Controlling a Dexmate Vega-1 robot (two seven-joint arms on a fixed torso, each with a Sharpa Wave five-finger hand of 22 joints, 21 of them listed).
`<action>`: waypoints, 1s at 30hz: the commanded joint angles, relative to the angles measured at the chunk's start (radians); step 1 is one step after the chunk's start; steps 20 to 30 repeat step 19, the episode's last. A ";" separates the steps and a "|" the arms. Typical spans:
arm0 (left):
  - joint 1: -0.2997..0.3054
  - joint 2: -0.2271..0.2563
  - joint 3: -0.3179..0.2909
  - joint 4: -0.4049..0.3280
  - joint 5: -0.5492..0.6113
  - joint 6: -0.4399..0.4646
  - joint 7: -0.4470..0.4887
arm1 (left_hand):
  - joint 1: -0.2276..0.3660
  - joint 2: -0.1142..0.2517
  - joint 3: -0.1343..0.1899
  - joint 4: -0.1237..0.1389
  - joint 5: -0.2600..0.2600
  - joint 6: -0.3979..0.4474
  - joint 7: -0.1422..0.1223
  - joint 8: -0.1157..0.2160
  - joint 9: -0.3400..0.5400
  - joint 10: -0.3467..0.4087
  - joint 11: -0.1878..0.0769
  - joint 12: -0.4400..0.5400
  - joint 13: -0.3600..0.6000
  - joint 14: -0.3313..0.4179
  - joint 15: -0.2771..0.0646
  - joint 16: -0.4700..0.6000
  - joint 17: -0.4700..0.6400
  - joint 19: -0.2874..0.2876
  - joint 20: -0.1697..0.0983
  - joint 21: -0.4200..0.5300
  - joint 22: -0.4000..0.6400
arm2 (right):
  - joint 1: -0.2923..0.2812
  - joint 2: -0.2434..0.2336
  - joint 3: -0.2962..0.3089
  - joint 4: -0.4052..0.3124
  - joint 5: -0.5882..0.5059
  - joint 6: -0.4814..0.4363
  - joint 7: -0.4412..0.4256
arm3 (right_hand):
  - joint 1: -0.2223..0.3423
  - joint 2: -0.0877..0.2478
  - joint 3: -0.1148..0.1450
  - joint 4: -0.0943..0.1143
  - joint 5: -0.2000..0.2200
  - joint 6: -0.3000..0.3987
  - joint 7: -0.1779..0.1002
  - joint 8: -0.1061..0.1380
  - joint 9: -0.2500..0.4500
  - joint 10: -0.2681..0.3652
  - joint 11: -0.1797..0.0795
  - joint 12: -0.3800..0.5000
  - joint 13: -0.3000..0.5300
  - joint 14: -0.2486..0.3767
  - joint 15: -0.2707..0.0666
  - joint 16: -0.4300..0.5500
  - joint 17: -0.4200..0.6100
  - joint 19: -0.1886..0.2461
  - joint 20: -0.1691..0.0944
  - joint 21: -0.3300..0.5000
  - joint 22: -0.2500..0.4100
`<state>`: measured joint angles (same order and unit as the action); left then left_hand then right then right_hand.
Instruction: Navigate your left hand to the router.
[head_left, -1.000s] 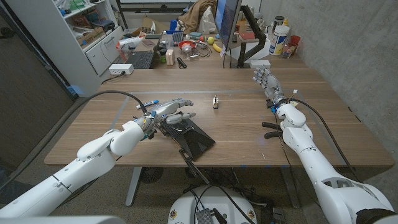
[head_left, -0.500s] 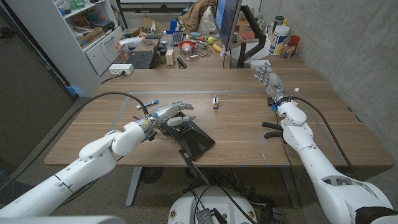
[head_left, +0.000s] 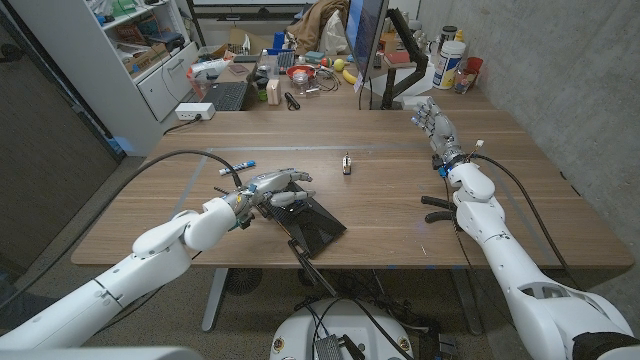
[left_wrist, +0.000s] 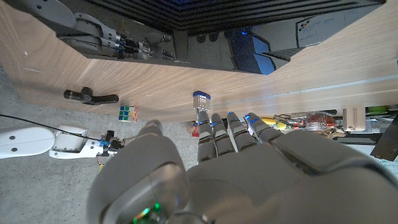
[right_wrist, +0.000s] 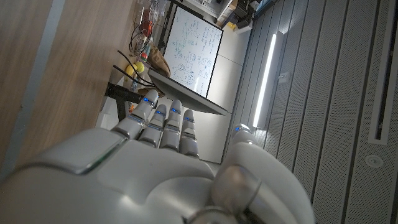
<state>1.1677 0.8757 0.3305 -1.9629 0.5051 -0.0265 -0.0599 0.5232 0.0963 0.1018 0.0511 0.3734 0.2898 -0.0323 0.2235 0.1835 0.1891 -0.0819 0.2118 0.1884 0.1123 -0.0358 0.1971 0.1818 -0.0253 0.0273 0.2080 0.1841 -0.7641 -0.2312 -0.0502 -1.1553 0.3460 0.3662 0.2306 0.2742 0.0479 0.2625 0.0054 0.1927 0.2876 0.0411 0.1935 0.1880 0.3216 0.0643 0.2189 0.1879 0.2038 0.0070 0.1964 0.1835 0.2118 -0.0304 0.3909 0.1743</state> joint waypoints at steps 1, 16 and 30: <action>-0.027 -0.008 0.037 0.030 0.003 0.007 -0.014 | 0.012 0.003 -0.002 -0.001 -0.003 0.011 0.000 0.001 0.006 0.010 0.000 0.005 0.003 0.007 -0.021 0.003 0.002 0.003 0.001 0.005 0.002 | -0.005 -0.004 -0.001 -0.006 0.007 0.004 -0.003 | -0.010 -0.002 -0.003 -0.001 0.004 0.013 0.002 0.005 0.002 0.010 0.002 0.009 0.003 0.012 -0.002 0.000 0.004 0.011 0.000 -0.006 0.004; -0.039 -0.015 0.055 0.038 0.000 0.022 -0.011 | 0.012 0.006 -0.003 0.001 -0.003 0.015 0.000 0.000 0.006 0.017 -0.001 0.006 0.003 0.013 -0.024 0.003 0.003 0.004 0.001 0.005 0.002 | 0.008 -0.003 -0.005 0.018 0.010 0.009 0.010 | -0.010 -0.001 -0.004 -0.002 0.004 0.014 0.001 0.005 0.002 0.010 0.001 0.008 0.003 0.012 -0.003 -0.001 0.004 0.013 0.000 -0.011 0.004; -0.045 -0.013 0.057 0.040 0.001 0.021 -0.012 | 0.012 0.008 -0.002 0.001 -0.004 0.016 0.000 -0.001 0.006 0.020 0.001 0.006 0.003 0.014 -0.024 0.003 0.003 0.004 0.001 0.005 0.002 | 0.008 -0.001 -0.005 0.021 0.009 0.010 0.010 | -0.010 -0.001 -0.004 -0.002 0.004 0.014 0.001 0.005 0.002 0.011 0.001 0.008 0.003 0.012 -0.003 -0.001 0.004 0.014 0.000 -0.011 0.004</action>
